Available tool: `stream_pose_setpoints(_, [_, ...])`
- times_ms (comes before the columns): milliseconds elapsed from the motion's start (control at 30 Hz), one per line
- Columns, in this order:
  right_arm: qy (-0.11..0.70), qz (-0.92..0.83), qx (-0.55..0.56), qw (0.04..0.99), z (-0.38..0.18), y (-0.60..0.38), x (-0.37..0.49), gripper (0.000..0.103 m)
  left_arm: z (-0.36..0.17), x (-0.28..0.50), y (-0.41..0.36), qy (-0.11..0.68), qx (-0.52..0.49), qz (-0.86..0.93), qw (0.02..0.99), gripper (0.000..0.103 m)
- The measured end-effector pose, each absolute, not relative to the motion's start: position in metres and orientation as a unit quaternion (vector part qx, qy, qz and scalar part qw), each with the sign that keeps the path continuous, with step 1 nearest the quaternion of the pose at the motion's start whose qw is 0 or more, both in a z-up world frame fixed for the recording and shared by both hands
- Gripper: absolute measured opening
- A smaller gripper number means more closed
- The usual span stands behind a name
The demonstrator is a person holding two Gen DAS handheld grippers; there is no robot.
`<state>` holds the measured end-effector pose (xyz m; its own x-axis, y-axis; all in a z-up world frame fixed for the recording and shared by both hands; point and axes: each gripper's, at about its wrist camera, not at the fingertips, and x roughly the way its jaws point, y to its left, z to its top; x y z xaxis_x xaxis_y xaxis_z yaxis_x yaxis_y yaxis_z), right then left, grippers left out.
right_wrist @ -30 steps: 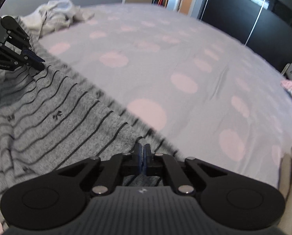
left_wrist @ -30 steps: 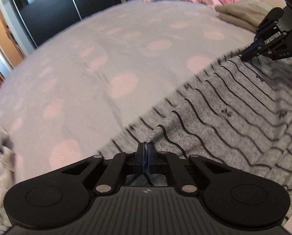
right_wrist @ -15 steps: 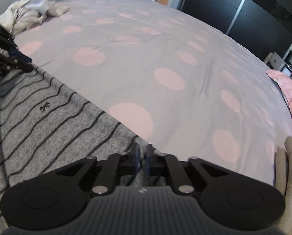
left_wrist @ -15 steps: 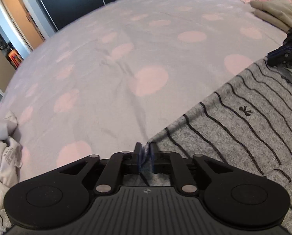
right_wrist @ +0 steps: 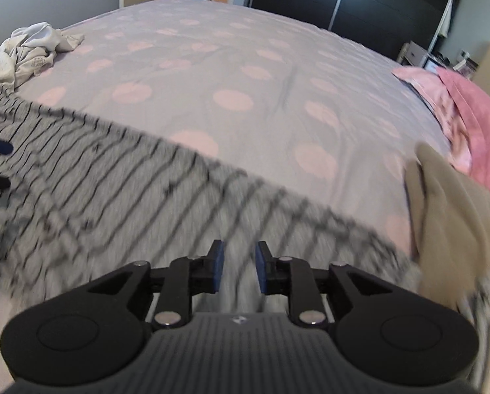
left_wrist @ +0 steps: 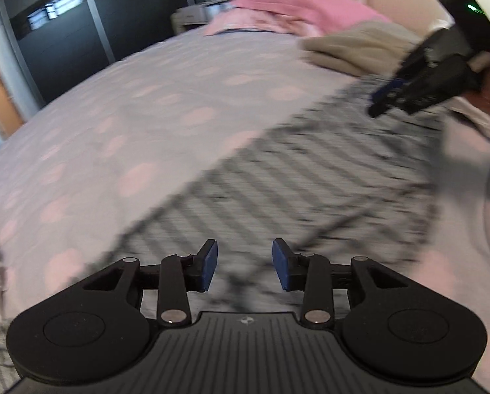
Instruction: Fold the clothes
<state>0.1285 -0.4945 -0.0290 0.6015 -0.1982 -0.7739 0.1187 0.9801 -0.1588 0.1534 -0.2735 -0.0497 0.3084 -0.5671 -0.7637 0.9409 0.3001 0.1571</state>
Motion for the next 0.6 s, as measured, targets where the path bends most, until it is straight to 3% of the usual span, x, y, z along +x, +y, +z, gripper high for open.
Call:
stream_pose_setpoints(67, [0.444,-0.104,-0.045,0.889,-0.026,-0.5,0.105,0.03,-0.049,0.128,-0.28,0.302,0.309,-0.516,0.739,0.035])
stream_pose_setpoints(333, [0.455,-0.19,-0.001,0.87,-0.027,-0.564,0.019,0.033,-0.062,0.067,-0.317,0.315,0.299,-0.529,0.729,0.043])
stream_pose_setpoints(600, [0.433,-0.184,0.035,0.882,-0.043,-0.597,0.001,0.039,-0.082,0.042,-0.351,0.325,0.33,-0.508,0.727,0.049])
